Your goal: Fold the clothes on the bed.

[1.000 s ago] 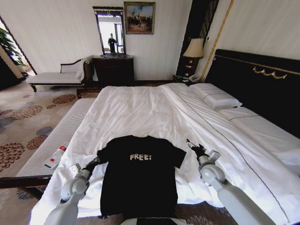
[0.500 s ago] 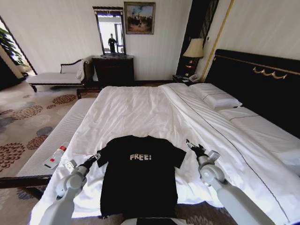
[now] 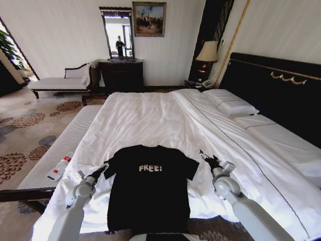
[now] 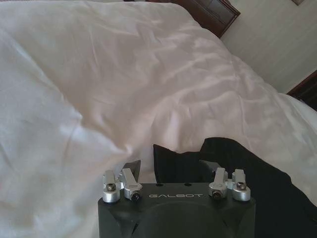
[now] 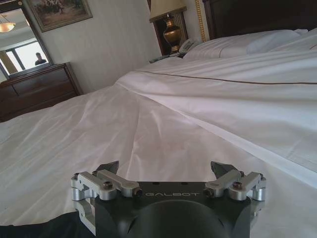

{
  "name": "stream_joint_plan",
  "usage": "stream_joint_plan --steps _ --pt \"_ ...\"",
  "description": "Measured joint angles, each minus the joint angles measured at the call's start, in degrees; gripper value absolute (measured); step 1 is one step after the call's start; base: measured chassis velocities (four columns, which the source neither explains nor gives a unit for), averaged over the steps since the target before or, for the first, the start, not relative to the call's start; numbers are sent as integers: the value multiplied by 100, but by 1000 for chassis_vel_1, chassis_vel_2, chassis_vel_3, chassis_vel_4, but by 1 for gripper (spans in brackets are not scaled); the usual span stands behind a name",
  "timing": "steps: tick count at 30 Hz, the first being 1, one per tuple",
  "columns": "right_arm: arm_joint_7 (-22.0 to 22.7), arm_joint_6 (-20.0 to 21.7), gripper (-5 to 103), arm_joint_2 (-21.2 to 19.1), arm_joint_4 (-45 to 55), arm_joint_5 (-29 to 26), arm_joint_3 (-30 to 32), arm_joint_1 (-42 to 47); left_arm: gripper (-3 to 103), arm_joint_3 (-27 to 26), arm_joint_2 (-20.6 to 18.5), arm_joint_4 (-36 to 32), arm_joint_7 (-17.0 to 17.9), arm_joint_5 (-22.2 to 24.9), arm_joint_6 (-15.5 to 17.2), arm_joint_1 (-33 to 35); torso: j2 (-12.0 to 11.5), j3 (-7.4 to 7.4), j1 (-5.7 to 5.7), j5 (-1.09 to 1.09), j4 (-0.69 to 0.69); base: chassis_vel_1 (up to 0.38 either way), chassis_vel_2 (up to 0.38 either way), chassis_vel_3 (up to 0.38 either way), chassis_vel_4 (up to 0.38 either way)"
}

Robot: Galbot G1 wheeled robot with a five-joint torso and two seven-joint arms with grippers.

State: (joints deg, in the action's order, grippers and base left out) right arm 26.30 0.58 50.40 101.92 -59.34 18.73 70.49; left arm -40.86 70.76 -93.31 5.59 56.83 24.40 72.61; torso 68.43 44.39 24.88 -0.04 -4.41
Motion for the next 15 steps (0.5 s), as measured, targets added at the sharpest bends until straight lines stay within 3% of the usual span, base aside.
stream_joint_plan --steps 4,6,7,11,13,15 --pt "0 6 100 7 -21 8 -14 -18 51 5 -12 68 -54 -1 -91 -33 0 0 0 0 1 0 0 0 0" --pt "1 6 100 12 -26 12 -19 -18 51 20 -13 100 -65 -5 -118 -50 0 0 0 1 0 0 0 0 0" --pt "0 7 100 19 -33 27 -28 -17 40 44 -9 149 -75 -17 -140 -78 0 0 0 0 0 0 0 0 0" --pt "0 7 100 24 -34 41 -33 -13 35 67 15 185 -80 -15 -144 -106 0 0 0 0 0 0 0 0 0" --pt "1 9 100 12 -27 42 -25 -5 19 76 28 199 -83 -12 -150 -119 0 0 0 0 0 0 0 0 0" --pt "1 10 100 -2 -32 46 -11 -3 14 75 26 209 -84 -12 -173 -128 0 0 0 0 0 0 0 0 0"
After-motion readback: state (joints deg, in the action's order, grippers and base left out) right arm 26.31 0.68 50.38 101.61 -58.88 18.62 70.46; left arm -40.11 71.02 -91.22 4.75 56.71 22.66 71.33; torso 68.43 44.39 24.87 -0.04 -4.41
